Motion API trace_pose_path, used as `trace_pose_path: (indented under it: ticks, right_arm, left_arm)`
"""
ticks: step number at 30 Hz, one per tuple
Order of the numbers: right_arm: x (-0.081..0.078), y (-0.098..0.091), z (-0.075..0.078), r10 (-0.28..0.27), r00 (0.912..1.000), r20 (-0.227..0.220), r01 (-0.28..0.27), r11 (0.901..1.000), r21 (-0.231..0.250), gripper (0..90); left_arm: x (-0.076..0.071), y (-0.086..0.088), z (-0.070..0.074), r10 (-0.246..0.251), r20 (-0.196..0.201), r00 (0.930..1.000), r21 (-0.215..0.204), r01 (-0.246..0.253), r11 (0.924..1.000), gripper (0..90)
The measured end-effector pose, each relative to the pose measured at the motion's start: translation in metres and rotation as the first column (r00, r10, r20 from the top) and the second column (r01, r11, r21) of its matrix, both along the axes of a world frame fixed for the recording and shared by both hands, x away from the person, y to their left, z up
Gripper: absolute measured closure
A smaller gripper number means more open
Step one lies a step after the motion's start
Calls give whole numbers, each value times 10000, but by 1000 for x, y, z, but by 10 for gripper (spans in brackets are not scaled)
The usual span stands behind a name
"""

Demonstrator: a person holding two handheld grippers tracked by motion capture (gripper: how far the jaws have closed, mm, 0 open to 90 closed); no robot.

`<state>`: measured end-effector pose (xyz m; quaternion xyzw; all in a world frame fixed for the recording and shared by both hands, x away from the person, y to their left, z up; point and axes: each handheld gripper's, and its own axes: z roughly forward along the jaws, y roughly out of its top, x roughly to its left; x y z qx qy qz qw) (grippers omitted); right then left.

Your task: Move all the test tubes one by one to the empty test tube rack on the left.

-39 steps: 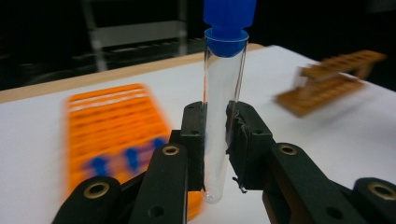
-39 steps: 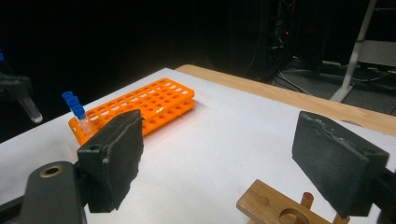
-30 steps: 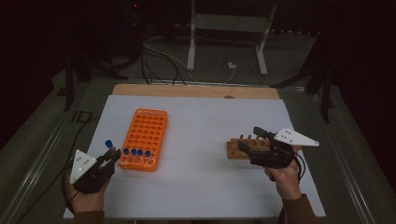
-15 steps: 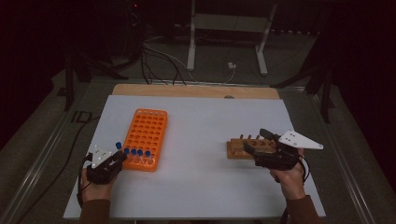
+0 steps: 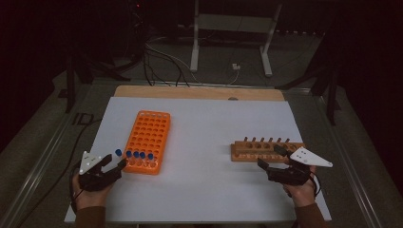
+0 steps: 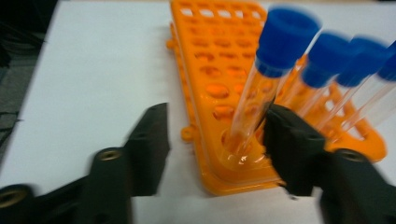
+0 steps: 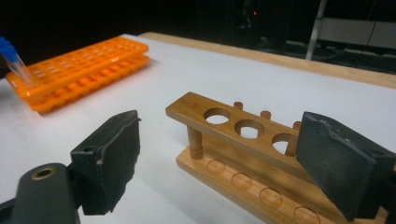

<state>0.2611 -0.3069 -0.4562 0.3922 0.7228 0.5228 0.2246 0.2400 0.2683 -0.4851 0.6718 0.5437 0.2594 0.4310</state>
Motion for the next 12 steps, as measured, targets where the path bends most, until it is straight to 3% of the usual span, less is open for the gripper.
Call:
trace_pose_path:
  ticks: [2,6,9,12]
  right_arm:
    - [-3,-2,-2,-60,9998,200,58,9999,97,126]
    - [-5,-6,-4,-184,9989,424,170,9993,330,102]
    - [-6,-4,-8,-170,9989,429,157,9994,304,75]
    - [-5,-1,-10,-195,9988,450,189,9997,135,36]
  left_arm:
    - [-9,3,7,70,564,9984,-282,-54,9996,279]
    - [-27,6,24,179,1796,9836,-389,-111,9992,130]
    - [-34,5,29,92,2202,9754,-390,-6,9992,29]
    - [-36,4,33,-41,2419,9703,-379,136,9992,11]
